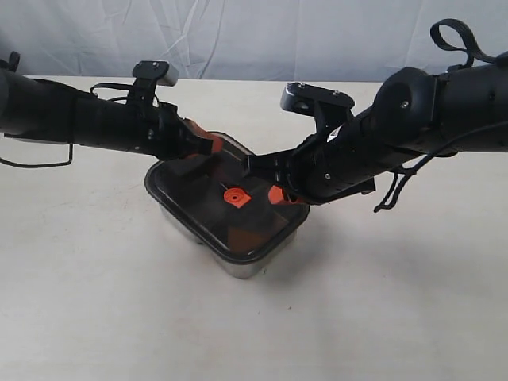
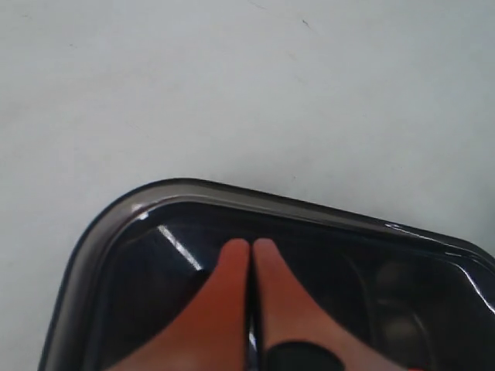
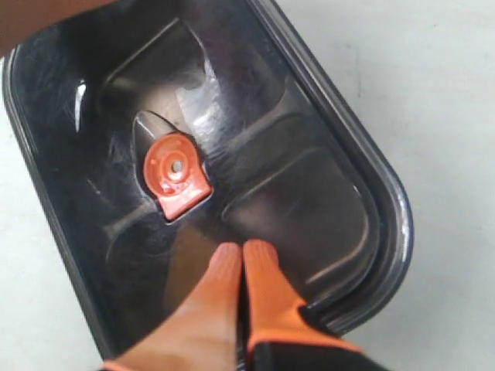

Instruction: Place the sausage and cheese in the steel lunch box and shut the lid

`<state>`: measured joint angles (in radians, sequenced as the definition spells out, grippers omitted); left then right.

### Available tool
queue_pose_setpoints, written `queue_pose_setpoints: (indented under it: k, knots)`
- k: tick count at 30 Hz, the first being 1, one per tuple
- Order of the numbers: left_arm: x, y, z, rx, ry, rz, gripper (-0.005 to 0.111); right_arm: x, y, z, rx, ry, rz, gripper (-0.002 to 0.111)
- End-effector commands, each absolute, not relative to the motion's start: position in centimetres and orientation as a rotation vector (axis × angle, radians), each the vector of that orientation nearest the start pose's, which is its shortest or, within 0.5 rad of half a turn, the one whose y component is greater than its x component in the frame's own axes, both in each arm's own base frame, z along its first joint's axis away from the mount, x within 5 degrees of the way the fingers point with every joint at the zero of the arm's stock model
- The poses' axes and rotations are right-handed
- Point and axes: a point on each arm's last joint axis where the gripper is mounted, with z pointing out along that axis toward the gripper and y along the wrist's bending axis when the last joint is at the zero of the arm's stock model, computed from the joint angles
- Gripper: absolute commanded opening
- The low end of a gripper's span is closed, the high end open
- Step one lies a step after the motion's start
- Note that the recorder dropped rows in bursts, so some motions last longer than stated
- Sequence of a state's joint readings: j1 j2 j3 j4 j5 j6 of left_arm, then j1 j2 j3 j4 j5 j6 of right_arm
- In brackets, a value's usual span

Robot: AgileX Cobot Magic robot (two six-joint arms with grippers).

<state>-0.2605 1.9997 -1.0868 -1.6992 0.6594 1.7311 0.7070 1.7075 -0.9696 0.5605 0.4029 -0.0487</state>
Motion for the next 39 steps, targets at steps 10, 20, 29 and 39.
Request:
queue_pose_setpoints:
  k: [10,20,29,39]
  knots:
    - [37.1,-16.0,12.7,0.632,2.221,-0.887,0.000,22.3,25.6,19.1,-0.503,2.642,0.728,-0.001]
    - [37.3,-15.3,11.1,0.589,2.328,-0.786,0.000,22.3,26.0,15.0,-0.492,2.798,0.676,-0.001]
    - [37.5,-15.3,8.9,0.568,2.441,-0.782,0.000,22.2,26.0,14.9,-0.494,2.816,0.679,-0.001]
    - [37.6,-15.1,8.4,0.549,2.478,-0.756,0.000,22.0,26.0,14.9,-0.507,2.835,0.680,-0.001]
